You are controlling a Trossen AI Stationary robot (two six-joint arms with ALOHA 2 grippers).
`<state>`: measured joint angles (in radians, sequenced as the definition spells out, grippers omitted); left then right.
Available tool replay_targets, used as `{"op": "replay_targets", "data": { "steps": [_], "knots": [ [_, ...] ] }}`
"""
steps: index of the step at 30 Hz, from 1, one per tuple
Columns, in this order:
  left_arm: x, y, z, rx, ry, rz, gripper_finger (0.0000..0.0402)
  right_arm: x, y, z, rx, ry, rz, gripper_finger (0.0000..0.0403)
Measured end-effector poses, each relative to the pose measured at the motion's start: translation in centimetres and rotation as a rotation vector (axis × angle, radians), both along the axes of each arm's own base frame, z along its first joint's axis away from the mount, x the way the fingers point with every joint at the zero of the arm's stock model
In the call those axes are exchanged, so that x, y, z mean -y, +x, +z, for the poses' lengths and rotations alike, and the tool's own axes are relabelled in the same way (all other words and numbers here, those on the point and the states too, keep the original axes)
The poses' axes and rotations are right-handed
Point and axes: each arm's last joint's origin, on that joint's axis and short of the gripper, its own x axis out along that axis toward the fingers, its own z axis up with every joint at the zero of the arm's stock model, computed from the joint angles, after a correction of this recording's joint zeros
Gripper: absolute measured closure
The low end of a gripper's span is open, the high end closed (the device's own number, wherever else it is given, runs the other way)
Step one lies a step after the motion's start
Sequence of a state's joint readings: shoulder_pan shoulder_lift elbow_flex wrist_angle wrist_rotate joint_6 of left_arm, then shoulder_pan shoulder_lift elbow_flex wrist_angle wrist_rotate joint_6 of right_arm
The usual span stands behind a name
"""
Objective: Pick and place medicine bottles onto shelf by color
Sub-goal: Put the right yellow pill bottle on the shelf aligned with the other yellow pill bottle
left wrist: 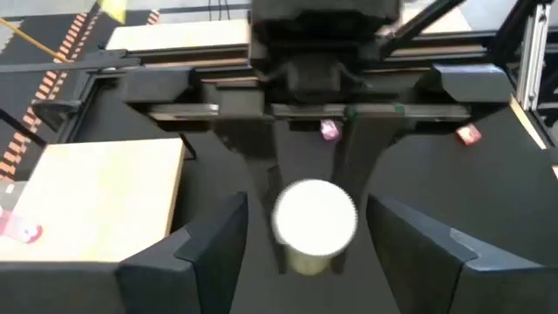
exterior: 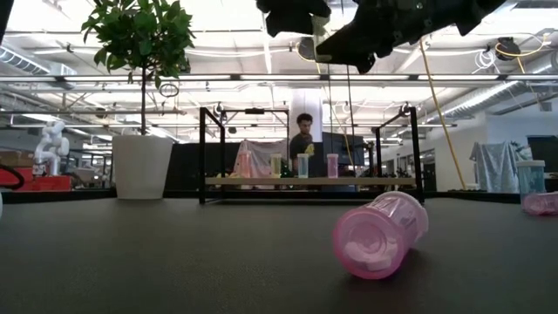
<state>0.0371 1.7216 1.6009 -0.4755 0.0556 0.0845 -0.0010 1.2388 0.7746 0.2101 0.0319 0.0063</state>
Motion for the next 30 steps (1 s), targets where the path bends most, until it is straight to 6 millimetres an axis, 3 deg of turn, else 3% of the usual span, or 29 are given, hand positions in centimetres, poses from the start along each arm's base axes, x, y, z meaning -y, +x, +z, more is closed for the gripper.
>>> {"op": "replay_targets", "data": {
  "steps": [26, 30],
  "knots": [
    [-0.77, 0.18, -0.32, -0.008, -0.066, 0.001, 0.0179, 0.10, -0.10, -0.26, -0.028, 0.001, -0.023, 0.0300],
    [-0.88, 0.17, -0.32, -0.008, -0.064, 0.007, 0.0199, 0.39, -0.10, -0.26, -0.028, 0.005, -0.035, 0.0300]
  ]
}}
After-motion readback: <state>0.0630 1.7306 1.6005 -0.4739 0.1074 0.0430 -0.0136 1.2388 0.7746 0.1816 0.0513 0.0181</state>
